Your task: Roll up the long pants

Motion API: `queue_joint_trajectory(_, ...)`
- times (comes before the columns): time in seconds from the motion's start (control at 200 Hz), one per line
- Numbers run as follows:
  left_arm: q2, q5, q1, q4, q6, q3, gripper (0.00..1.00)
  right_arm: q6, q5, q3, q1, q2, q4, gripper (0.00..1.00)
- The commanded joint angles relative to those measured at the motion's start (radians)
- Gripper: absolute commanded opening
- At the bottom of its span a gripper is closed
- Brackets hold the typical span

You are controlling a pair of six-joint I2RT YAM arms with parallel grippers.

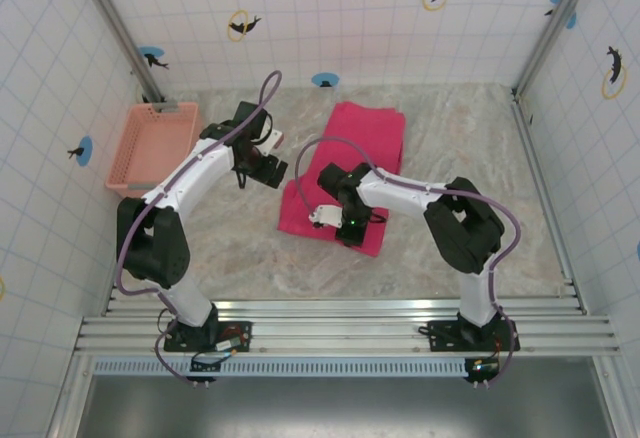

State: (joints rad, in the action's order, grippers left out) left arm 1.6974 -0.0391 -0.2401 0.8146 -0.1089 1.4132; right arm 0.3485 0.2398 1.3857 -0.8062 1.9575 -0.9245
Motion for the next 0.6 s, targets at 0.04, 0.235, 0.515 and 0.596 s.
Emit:
queue_joint_trajectory(0.04,0.004,0.001,0.007,0.021,0.065,0.020,0.97,0.002,0.441,0.056,0.059,-0.038,-0.212,0.05)
queue_joint_trajectory(0.235,-0.002,-0.039,-0.008,0.018,0.107,0.018,0.98,0.002,0.684,0.178,0.183,0.071,-0.371,0.06)
queue_joint_trajectory(0.515,0.035,-0.075,-0.070,0.016,0.121,0.051,0.98,-0.022,0.651,0.312,0.267,0.284,-0.413,0.07)
queue_joint_trajectory(0.596,0.050,-0.079,-0.090,0.021,0.115,0.062,0.97,-0.033,0.632,0.339,0.286,0.319,-0.413,0.07)
